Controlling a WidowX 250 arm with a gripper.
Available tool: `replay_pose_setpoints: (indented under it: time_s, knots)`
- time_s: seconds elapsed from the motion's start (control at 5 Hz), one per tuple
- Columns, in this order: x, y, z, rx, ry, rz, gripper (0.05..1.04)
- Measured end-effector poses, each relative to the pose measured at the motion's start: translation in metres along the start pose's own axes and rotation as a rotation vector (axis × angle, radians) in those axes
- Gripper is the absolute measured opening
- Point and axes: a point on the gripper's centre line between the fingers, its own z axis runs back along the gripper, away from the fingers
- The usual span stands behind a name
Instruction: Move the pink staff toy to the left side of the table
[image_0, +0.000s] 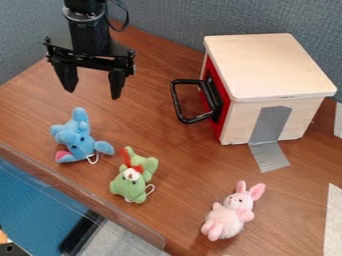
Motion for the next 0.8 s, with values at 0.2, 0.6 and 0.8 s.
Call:
replay_pose_setpoints:
  time_s: [0.2, 0.6, 0.8]
  knots:
    - [-0.004, -0.001, -0.007, 0.004, 0.027, 0.001, 1.001]
    - [-0.043, -0.092, 0.0, -0.02, 0.028, -0.196, 1.001]
    - [-0.073, -0.134, -0.001, -0.035, 0.046, -0.303, 1.001]
